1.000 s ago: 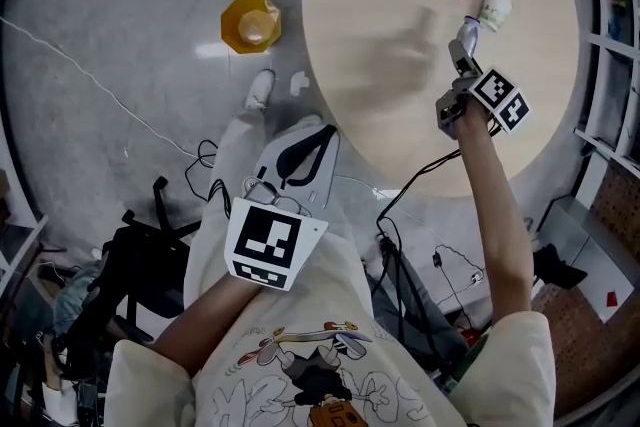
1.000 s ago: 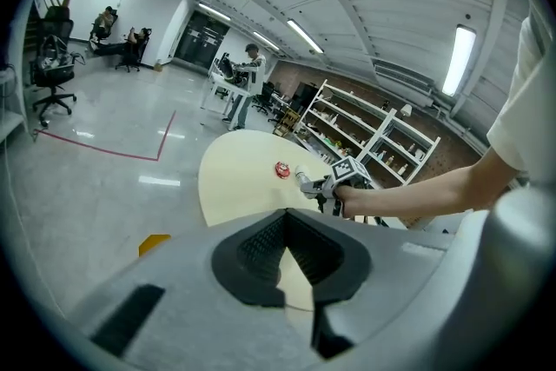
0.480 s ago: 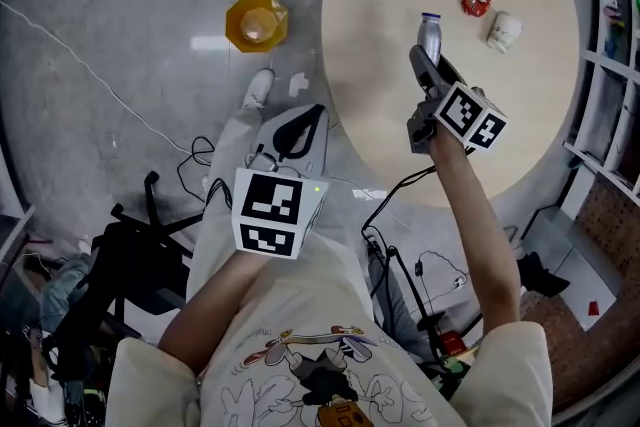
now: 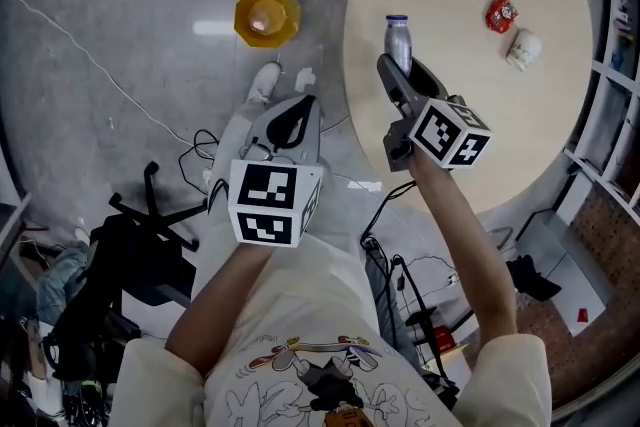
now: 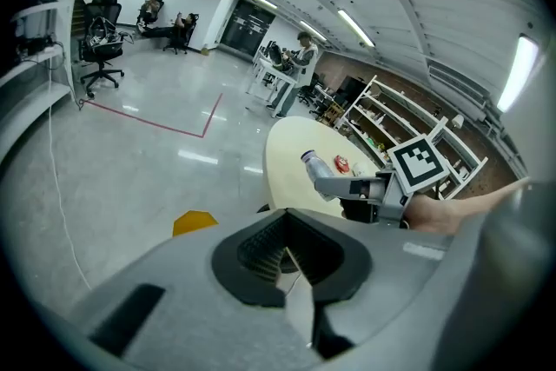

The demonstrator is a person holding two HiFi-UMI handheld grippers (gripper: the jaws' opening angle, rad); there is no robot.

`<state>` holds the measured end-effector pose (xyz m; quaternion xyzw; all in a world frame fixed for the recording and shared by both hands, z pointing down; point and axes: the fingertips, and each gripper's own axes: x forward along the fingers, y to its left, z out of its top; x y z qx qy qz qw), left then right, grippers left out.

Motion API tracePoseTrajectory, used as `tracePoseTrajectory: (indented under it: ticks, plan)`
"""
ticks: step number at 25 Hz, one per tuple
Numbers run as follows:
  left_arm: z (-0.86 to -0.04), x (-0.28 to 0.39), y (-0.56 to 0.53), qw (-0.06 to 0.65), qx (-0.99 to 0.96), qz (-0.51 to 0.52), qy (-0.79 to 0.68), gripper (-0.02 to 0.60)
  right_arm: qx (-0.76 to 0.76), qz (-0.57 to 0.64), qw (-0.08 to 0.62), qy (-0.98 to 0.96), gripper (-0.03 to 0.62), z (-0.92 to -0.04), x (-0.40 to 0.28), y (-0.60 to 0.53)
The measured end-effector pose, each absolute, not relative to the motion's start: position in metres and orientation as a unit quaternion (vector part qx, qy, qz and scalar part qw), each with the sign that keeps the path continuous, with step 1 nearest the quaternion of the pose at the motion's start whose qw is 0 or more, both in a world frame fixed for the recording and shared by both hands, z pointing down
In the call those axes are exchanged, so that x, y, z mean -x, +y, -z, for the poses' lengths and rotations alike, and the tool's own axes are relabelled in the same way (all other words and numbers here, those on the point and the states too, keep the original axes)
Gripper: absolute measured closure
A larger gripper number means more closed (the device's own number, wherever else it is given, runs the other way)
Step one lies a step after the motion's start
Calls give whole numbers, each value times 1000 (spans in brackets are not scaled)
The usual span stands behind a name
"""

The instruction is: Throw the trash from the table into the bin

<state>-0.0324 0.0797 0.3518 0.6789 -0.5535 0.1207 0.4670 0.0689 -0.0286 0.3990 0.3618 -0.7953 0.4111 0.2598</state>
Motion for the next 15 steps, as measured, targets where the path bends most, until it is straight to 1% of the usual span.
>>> tracePoseTrajectory:
  ticks: [5,11,15]
  plan:
    - [-378,61,72,464,-659,-137,-577,575,-342,-425,263,-796,378,-415,-27,-21]
    - [-423,89,63,488,-633,-112,-591,575,-327,-419,278,-800,378,-436,16,-7]
    - [-442,95,56,498,-622,-109,-594,575,-306,-414,286,-808,378,-445,43,4]
